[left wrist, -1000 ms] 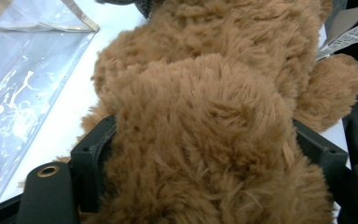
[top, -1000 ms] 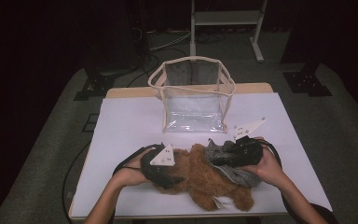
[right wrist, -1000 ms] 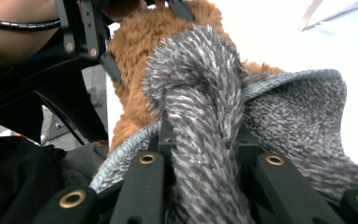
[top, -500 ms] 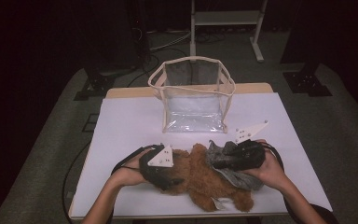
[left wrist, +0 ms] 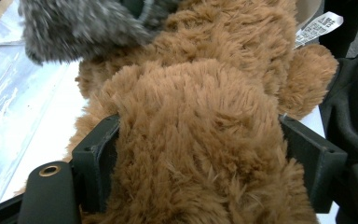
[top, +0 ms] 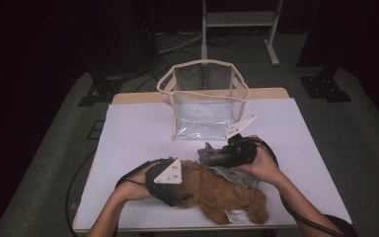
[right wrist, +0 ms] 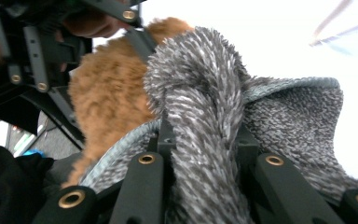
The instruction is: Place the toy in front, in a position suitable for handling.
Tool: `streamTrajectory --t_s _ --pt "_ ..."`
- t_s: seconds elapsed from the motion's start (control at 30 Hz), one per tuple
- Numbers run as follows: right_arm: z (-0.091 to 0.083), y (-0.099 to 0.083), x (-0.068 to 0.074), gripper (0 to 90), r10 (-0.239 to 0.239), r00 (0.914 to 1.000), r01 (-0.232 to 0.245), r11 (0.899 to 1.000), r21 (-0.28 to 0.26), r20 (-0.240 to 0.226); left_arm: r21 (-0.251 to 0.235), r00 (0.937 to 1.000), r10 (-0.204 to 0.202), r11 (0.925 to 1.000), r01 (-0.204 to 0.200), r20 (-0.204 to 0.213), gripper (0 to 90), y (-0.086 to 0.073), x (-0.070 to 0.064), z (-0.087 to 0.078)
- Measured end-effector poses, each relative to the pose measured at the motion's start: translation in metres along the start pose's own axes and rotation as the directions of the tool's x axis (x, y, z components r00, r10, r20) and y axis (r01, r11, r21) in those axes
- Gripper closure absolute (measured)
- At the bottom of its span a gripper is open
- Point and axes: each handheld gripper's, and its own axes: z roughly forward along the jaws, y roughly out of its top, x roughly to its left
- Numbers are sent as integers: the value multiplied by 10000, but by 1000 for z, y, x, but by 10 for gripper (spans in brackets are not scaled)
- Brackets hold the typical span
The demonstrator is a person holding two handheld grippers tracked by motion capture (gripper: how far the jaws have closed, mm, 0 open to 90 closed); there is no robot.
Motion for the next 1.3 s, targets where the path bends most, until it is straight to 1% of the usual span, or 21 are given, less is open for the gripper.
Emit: streamTrajectory --t_s 0.07,0.13,0.2,0.23,0.27,0.3,0.33,0.4,0.47,0.5,0.57,0.6,0.7,0.8,0.87,0.9,1.03,1.17,1.2,1.23,1.3 --pt "-3 -3 -3 715 113 9999 -112 9999 -38 87 2 10000 3 10000 -3 -4 230 0 0 0" --pt "-15 -14 -8 715 437 9987 -431 9988 -226 280 -11 10000 2 10000 -2 -3 229 -1 0 -1" --pt "-19 -19 -9 715 519 9981 -509 9982 -313 322 -108 9999 -107 9999 108 31 229 -2 0 -1" --pt "-28 -29 -11 716 749 9963 -726 9959 -540 425 -141 9999 -128 9998 129 68 229 -3 1 -1" --pt "-28 -29 -11 716 749 9963 -726 9959 -540 425 -141 9999 -128 9998 129 68 229 -3 1 -1" --pt "-37 -40 -13 715 1053 9934 -1015 9915 -813 448 -135 9999 -138 9998 139 102 228 -4 2 -2" --pt "-37 -40 -13 715 1053 9934 -1015 9915 -813 448 -135 9999 -138 9998 139 102 228 -4 2 -2" --pt "-49 -58 -17 716 1431 9881 -1362 9844 -1117 565 -230 9996 -259 9994 262 135 228 -6 4 -2" --pt "-52 -64 -18 716 1566 9858 -1487 9818 -1180 604 -213 9996 -245 9995 248 140 228 -7 4 -2" --pt "-56 -77 -21 716 1860 9803 -1771 9767 -1210 666 -289 9993 -353 9989 357 150 228 -8 4 -3" --pt "-58 -84 -23 716 1981 9779 -1889 9740 -1253 660 -312 9991 -401 9987 406 160 227 -9 4 -3" --pt "-61 -96 -25 715 2272 9723 -2172 9652 -1456 554 -326 9989 -429 9985 435 176 227 -9 5 -3" --pt "-68 -109 -25 715 2501 9661 -2377 9585 -1573 640 -298 9989 -418 9987 424 192 227 -9 6 -3" --pt "-72 -115 -24 715 2589 9628 -2450 9572 -1544 771 -313 9986 -482 9983 488 195 225 -9 6 -3" --pt "-80 -116 -20 715 2522 9611 -2352 9610 -1454 1122 -244 9986 -483 9985 489 229 221 -8 8 -3" --pt "-80 -116 -20 715 2522 9611 -2352 9610 -1454 1122 -244 9986 -483 9985 489 229 219 -8 8 -3" --pt "-83 -103 -11 715 2039 9727 -1856 9702 -1558 1106 -183 9984 -514 9985 519 233 216 -7 9 -3" --pt "-74 -105 -10 715 1938 9761 -1804 9749 -1307 983 -229 9982 -564 9981 569 207 216 -9 10 -3" --pt "-71 -108 -10 714 1968 9756 -1842 9748 -1255 968 -262 9979 -622 9977 627 187 216 -9 10 -3" --pt "-68 -117 -12 714 2261 9710 -2137 9663 -1434 770 -337 9977 -655 9972 661 181 216 -10 10 -3" --pt "-71 -124 -11 712 2320 9672 -2175 9667 -1346 1032 -371 9973 -721 9967 726 152 212 -11 11 -3"
